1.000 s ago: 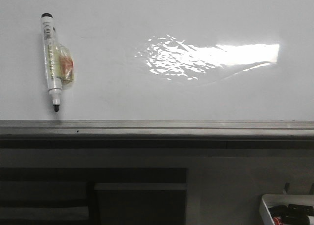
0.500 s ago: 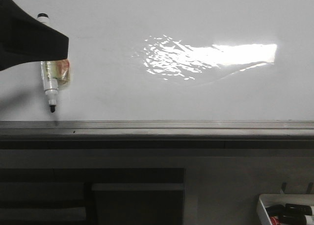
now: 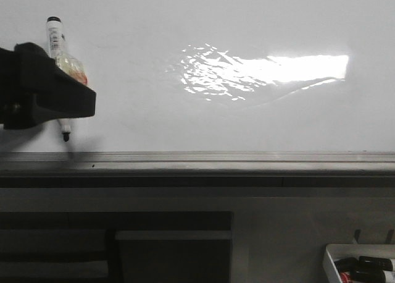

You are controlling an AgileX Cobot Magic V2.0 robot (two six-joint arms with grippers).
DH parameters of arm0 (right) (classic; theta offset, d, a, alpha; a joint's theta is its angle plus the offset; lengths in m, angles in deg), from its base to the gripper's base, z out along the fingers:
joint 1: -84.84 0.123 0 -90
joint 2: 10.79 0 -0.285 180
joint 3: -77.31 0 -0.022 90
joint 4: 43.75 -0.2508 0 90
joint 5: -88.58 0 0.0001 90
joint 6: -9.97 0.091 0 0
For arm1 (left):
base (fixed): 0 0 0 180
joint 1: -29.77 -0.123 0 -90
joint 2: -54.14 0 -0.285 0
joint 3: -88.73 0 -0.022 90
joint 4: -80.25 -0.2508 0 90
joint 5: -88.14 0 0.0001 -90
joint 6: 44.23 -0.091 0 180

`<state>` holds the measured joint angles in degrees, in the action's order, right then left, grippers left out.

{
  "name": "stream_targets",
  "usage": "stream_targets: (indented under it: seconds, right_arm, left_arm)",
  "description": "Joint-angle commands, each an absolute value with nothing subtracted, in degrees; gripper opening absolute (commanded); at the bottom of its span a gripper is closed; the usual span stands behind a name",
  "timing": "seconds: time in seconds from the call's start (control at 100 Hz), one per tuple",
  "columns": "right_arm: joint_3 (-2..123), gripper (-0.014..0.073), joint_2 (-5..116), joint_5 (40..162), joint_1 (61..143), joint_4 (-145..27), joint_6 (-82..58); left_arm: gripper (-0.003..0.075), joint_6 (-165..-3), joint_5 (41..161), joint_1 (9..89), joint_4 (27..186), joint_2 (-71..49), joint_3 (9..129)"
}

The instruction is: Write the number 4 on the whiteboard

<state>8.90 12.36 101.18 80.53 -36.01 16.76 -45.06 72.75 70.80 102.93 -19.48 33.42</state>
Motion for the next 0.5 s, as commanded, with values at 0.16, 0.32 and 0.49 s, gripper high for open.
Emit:
stream_targets:
  seconds: [0.16,0.32,0.49]
  right_arm:
    - [11.03,-0.0061,13.48,98.33,80.34,-35.82,16.67]
    - [11.38,-0.0061,13.48,99.26,82.51,-36.83,16.67]
    - [14.53,-0.0061,14.37,105.98,91.73,-38.38,16.67]
  left_arm:
    - [0.04,-44.76,63.13,71.04,103.67,-25.04,35.01]
    - [0.0186,-44.76,61.73,70.95,103.67,-27.15,35.01]
    - [-0.002,-44.76,61.99,70.95,103.23,-27.15,35.01]
